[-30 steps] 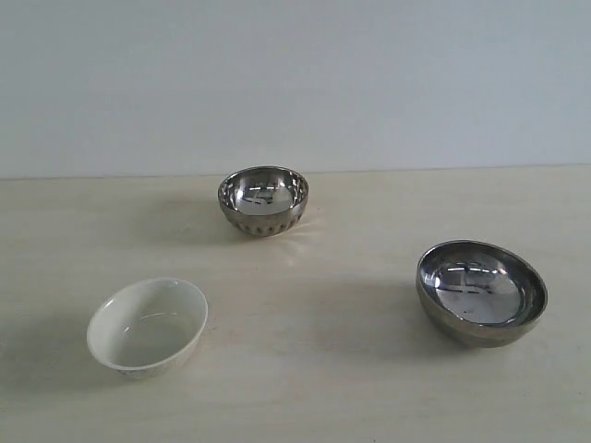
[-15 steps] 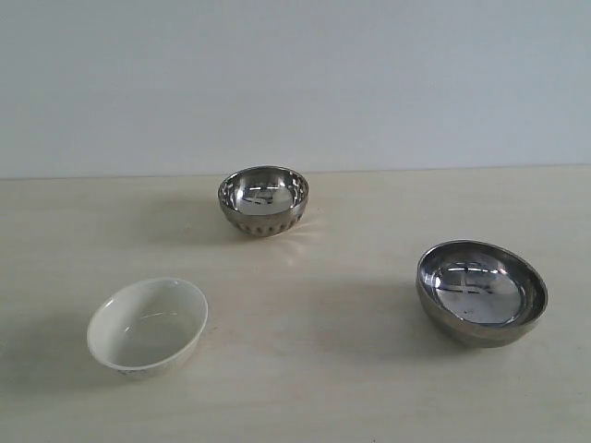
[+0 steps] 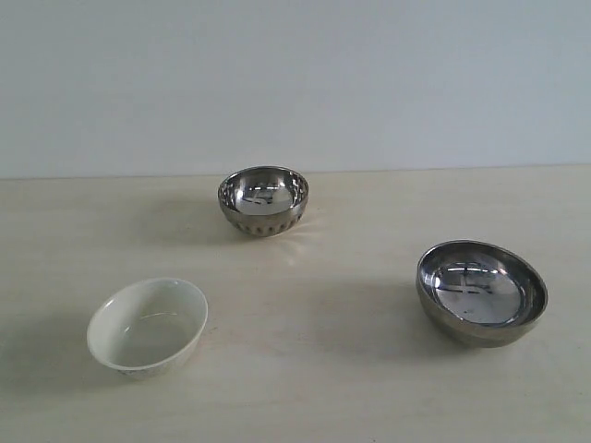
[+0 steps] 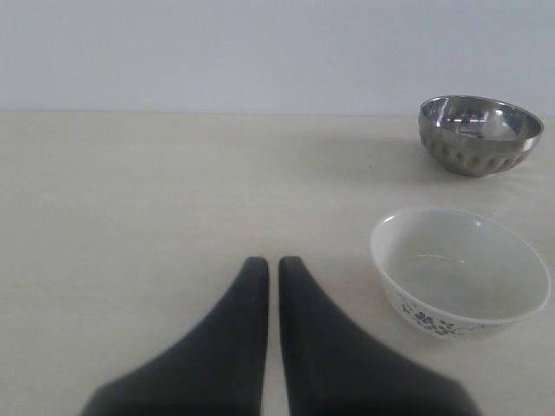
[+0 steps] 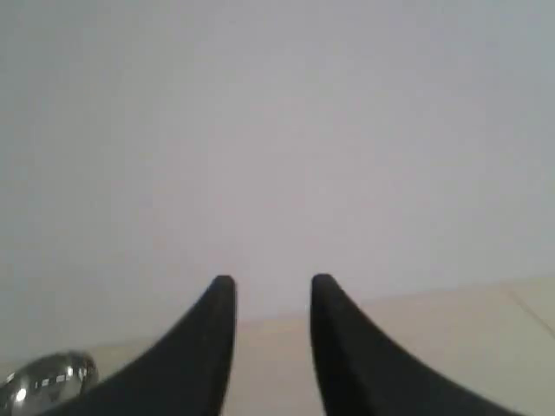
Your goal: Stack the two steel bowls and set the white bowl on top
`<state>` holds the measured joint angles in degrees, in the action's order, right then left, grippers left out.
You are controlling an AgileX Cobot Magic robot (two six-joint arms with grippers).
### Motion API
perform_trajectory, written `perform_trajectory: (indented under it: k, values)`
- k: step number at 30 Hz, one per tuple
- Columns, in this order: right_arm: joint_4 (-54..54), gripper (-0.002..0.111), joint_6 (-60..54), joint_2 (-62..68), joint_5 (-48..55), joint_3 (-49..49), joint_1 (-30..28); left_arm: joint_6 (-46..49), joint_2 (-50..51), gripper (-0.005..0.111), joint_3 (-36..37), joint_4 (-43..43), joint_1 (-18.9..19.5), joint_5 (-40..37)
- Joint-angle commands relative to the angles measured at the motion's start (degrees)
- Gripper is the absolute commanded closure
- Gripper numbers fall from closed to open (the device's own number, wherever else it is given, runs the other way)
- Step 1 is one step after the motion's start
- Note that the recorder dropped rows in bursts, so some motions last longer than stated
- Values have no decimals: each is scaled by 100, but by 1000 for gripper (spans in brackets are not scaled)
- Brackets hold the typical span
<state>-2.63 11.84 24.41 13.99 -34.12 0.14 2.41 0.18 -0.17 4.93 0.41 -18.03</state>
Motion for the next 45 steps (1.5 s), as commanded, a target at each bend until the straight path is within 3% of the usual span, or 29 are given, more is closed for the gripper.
perform_trajectory:
  k: [1,3,5,9,19,29,31,33,38,45]
  values:
    - [474,36,-89,1408,611,-436,-14,-27,-18,103,17,0,-29,43]
    - [504,21,-202,2081,801,-557,-11,-27,-18,103,17,0,-29,43]
    - [504,18,-287,2736,909,-615,-11,-27,-18,103,17,0,-29,43]
    - [504,23,-165,4057,682,-615,-14,-27,-18,103,17,0,-29,43]
    - [833,24,136,6943,-1038,-723,-11,-27,-18,103,17,0,-29,43]
    - [833,29,171,7974,-1677,-884,-11,-27,-18,103,17,0,-29,43]
    - [833,35,183,8011,-1801,-884,-11,-27,-18,103,17,0,-29,43]
    - [833,49,203,8011,-1830,-884,2,-27,-18,103,17,0,-29,43]
    - [833,107,217,8011,-1950,-884,274,-27,-18,103,17,0,-29,43]
    - [833,108,443,7919,-2110,-896,872,-27,-18,103,17,0,-29,43]
